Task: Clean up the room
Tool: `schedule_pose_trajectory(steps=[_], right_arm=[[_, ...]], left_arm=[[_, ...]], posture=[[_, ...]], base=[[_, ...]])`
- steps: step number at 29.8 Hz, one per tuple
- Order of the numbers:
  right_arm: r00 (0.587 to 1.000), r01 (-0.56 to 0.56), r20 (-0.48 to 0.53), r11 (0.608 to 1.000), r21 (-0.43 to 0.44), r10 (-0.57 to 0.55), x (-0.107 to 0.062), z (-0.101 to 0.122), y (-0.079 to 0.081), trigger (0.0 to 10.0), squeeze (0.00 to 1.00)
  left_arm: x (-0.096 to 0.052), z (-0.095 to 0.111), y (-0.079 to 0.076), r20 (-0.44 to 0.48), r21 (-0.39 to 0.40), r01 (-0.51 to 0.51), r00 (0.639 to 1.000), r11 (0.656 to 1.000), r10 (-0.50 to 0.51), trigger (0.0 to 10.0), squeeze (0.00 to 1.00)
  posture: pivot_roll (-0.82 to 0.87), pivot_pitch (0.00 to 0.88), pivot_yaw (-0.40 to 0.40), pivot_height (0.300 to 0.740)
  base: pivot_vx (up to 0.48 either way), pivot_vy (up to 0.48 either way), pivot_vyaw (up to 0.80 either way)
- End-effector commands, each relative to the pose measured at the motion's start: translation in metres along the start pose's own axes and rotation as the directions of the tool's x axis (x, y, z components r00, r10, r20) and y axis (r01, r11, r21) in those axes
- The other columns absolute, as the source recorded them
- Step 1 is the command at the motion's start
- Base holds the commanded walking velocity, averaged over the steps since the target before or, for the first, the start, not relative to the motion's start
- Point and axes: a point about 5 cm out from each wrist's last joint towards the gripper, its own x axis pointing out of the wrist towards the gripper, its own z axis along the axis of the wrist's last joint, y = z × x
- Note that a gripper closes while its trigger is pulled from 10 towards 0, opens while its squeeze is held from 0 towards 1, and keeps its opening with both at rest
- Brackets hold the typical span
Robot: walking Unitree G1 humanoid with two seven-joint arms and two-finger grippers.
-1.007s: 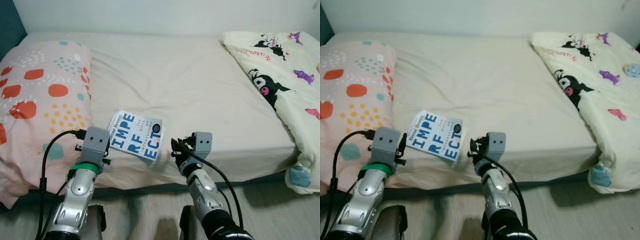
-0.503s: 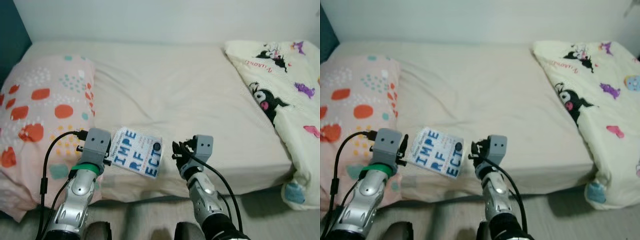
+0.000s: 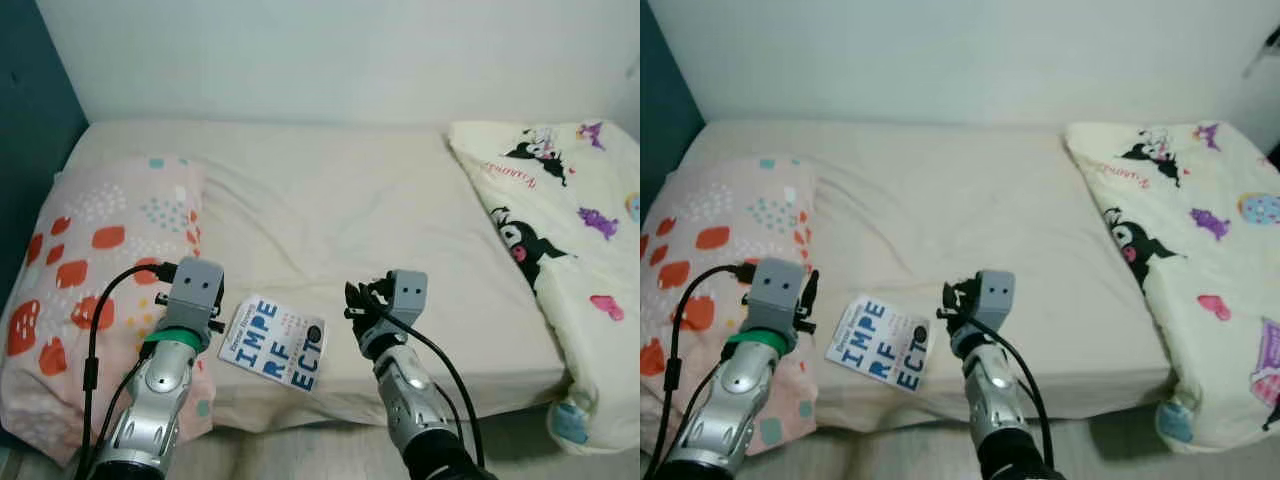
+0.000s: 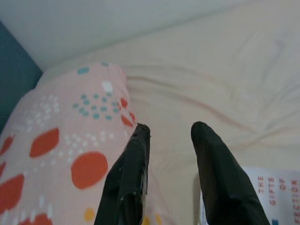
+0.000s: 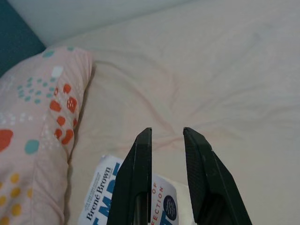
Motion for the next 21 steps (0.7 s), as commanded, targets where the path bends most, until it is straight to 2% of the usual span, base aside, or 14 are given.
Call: schedule_pose_trajectory(steps=[1, 3, 6, 8, 12, 21], right_arm=[[0.999, 0.018, -0.031, 1.0, 0.013, -0.018, -0.004, -0.007, -0.003, 10.0, 0.0], [0.999, 0.023, -0.037, 1.0, 0.012, -0.022, -0.005, -0.008, -0.004, 10.0, 0.0], [0.992, 0.048, -0.115, 0.998, 0.037, -0.043, -0.008, -0.02, -0.01, 10.0, 0.0], [0.991, 0.053, -0.129, 0.997, 0.051, -0.046, -0.009, -0.023, -0.011, 10.0, 0.0], [0.973, 0.058, -0.225, 0.998, 0.022, -0.052, -0.015, -0.037, -0.015, 10.0, 0.0], [0.971, 0.02, -0.237, 1.0, -0.014, -0.022, -0.01, -0.036, -0.007, 10.0, 0.0]], left_arm=[[-0.005, -0.008, -0.001, -0.028, -0.01, 0.001, 1.0, 1.0, -0.001, 10.0, 0.0], [-0.006, -0.009, -0.002, -0.031, -0.01, 0.002, 1.0, 1.0, -0.002, 10.0, 0.0], [-0.006, -0.016, 0.002, -0.068, -0.059, -0.029, 0.997, 0.998, 0.025, 10.0, 0.0], [-0.006, -0.018, 0.003, -0.082, -0.075, -0.037, 0.996, 0.997, 0.031, 10.0, 0.0], [-0.009, -0.045, 0.007, -0.2, -0.081, -0.058, 0.979, 0.995, 0.041, 10.0, 0.0], [-0.009, -0.043, 0.006, -0.191, -0.094, -0.062, 0.981, 0.994, 0.043, 10.0, 0.0]], posture=[[0.14, 0.0, -0.025, 0.74], [0.14, 0.0, -0.028, 0.74], [0.15, 0.0, -0.04, 0.74], [0.15, 0.0, -0.042, 0.74], [0.15, 0.0, -0.044, 0.74], [0.16, 0.0, -0.05, 0.74]], base=[[0.0, 0.0, 0.0], [0.0, 0.0, 0.0], [0.0, 0.0, 0.0], [0.0, 0.0, 0.0], [0.0, 0.0, 0.0], [0.0, 0.0, 0.0]])
